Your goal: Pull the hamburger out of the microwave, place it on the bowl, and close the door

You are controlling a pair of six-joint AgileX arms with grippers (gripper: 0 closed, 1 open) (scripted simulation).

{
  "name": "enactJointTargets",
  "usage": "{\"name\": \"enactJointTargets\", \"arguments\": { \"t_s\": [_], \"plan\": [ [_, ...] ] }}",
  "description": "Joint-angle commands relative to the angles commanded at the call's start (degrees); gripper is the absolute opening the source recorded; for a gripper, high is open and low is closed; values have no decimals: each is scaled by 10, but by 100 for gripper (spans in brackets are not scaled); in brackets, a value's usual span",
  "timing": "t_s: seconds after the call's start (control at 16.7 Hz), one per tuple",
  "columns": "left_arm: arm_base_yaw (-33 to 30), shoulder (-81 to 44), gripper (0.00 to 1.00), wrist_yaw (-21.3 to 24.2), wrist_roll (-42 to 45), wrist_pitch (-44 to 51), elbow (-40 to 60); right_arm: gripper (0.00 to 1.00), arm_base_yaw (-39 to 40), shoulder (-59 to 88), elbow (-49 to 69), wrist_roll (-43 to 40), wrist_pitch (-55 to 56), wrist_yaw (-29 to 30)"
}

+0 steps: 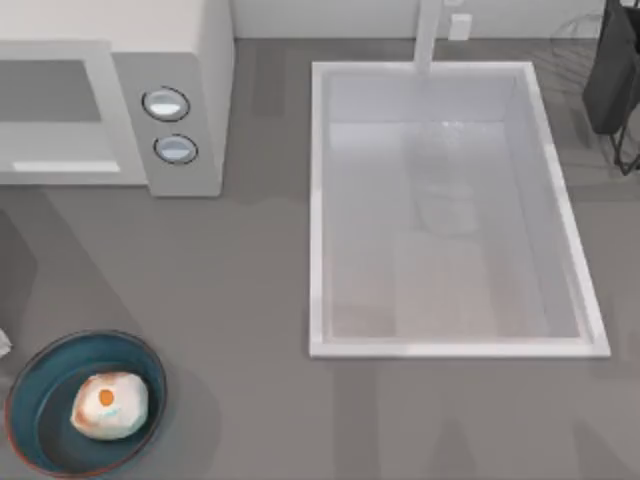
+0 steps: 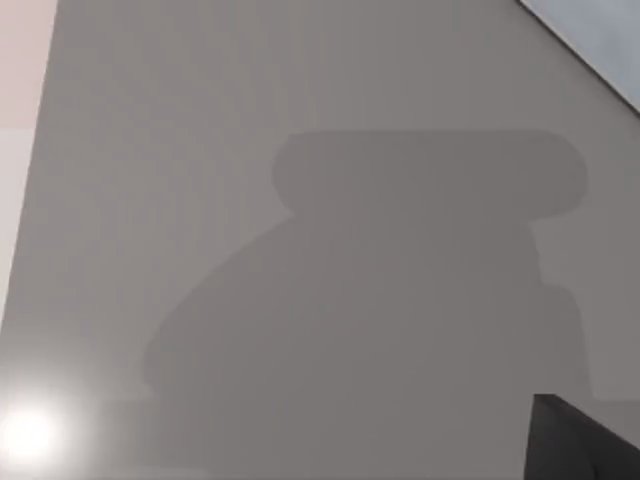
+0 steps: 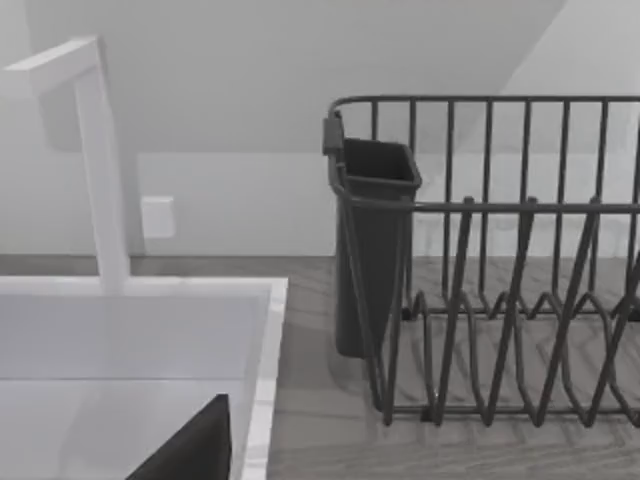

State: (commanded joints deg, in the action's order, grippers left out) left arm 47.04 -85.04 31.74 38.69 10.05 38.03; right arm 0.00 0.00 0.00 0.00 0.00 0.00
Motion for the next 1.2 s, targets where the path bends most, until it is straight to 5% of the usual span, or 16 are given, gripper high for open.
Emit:
{"name": "enactJointTargets", "arguments": {
  "t_s": [0.36,0.9,1.2],
  "plan": [
    [-146,138,0,-83,-132,-38,-111,100,0,0,0,0,0,0],
    [-185,161,0,-112,-169,-44,-133,100,0,0,0,0,0,0],
    [-324,201,0,-202,-268,-47,-157,100,0,0,0,0,0,0]
  ]
}}
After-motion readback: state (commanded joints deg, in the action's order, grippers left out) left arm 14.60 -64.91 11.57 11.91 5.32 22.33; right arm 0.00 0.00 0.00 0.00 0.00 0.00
